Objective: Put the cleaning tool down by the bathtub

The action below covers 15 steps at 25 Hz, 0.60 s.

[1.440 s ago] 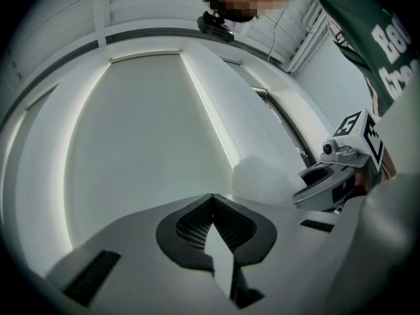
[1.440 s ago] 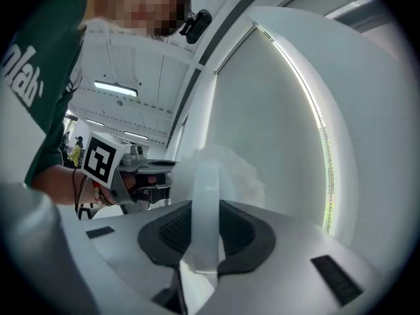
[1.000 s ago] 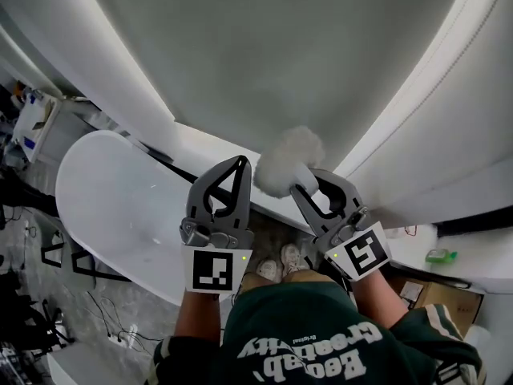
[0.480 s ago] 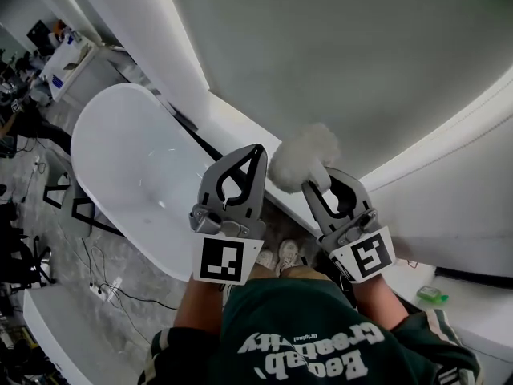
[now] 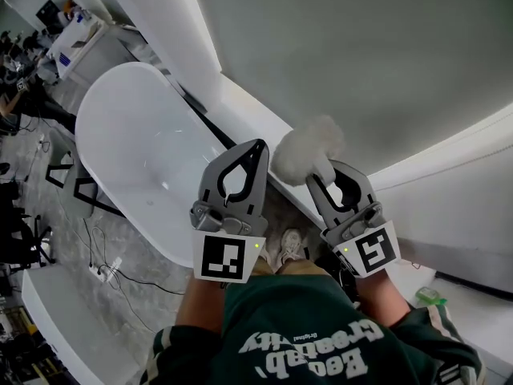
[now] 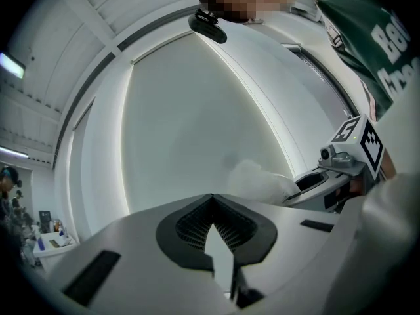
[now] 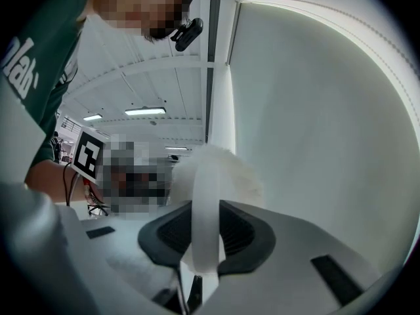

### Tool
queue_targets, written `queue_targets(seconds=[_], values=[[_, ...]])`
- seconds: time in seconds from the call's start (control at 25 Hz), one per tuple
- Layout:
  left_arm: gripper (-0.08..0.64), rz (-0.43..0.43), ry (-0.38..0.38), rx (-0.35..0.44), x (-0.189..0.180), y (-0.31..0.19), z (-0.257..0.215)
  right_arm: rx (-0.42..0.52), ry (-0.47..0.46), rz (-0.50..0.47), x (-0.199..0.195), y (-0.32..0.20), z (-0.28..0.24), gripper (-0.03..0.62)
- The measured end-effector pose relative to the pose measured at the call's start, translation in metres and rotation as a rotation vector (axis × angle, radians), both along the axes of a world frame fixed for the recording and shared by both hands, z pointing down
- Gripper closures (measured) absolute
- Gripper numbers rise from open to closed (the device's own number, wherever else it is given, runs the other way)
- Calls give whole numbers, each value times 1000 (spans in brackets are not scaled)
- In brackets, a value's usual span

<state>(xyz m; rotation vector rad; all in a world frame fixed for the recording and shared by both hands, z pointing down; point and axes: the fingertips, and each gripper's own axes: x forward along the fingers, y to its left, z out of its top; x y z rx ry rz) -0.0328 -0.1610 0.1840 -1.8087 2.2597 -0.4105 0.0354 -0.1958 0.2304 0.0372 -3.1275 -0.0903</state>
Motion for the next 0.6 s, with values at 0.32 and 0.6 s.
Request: queue_targets(seconds=[0.32, 0.6], values=[[552, 37, 19, -2, -30, 20, 16, 13, 36, 22, -29, 14, 13, 499], [552, 88, 55, 20, -46, 39, 25, 36, 75, 89, -48, 20, 20, 499]])
